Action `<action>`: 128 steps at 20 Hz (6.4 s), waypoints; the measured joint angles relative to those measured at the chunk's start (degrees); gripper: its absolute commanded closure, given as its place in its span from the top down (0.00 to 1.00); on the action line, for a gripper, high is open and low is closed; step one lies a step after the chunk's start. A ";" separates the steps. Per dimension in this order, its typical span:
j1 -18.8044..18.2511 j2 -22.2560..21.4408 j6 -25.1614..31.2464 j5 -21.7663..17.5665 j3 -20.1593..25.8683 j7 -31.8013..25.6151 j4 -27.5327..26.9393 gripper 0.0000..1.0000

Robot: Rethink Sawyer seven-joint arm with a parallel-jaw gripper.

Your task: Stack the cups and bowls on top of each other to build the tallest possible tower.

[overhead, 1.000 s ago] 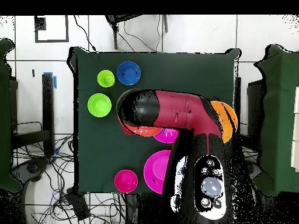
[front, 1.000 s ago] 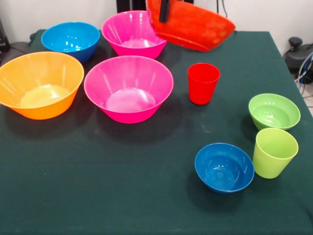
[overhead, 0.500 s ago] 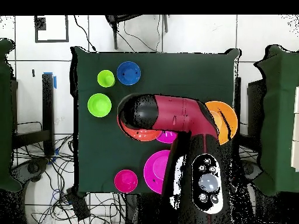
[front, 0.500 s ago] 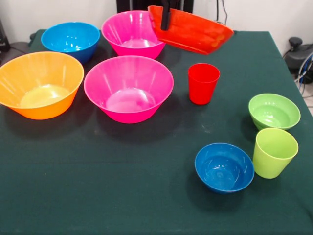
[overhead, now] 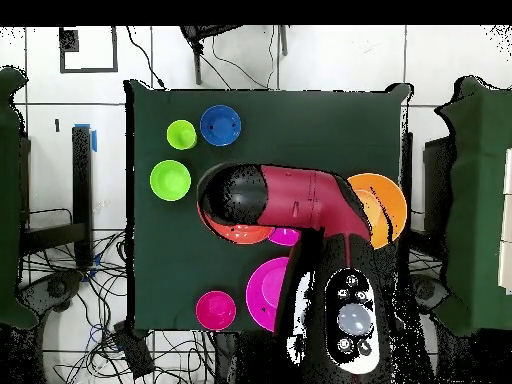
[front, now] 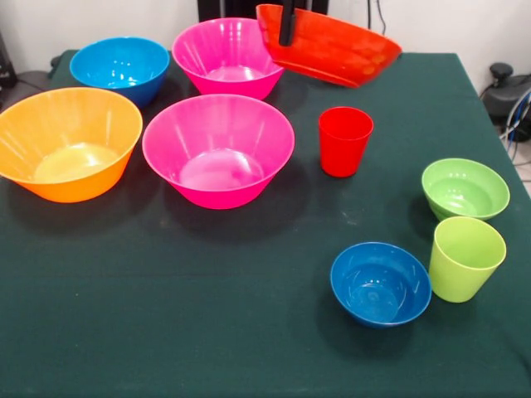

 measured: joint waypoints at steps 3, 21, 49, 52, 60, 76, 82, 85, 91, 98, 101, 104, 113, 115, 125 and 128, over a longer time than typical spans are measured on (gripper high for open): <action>0.46 -0.69 0.00 0.11 -0.01 0.00 0.08 0.00; 1.02 -1.48 0.23 0.58 0.05 0.00 0.12 0.00; 1.02 5.71 16.49 3.12 5.11 0.00 -2.51 0.00; 1.02 6.76 24.07 3.14 5.65 0.00 -4.21 0.00; 0.95 10.18 28.19 4.57 6.70 0.00 -6.78 0.00; -4.56 15.30 16.81 6.43 10.53 0.00 -6.57 0.00; -7.28 14.99 11.26 6.42 13.10 0.00 -6.19 0.00; -7.76 14.70 10.25 6.43 14.09 0.00 -6.06 0.00; -7.81 13.94 10.16 6.42 15.57 0.00 -5.87 0.00; -7.58 12.93 10.16 6.05 16.35 0.00 -5.80 0.00; -7.28 12.94 10.19 4.63 16.35 0.00 -5.90 0.00; -6.89 12.98 10.51 2.70 16.33 0.00 -6.50 0.00; -5.76 13.24 13.40 -2.04 16.29 0.00 -9.43 0.00; -5.68 13.27 13.85 -2.68 16.29 0.00 -10.01 0.00; -5.57 13.39 16.78 -4.90 16.30 0.00 -12.46 0.00; -5.57 13.52 17.73 -5.52 16.29 0.00 -13.30 0.00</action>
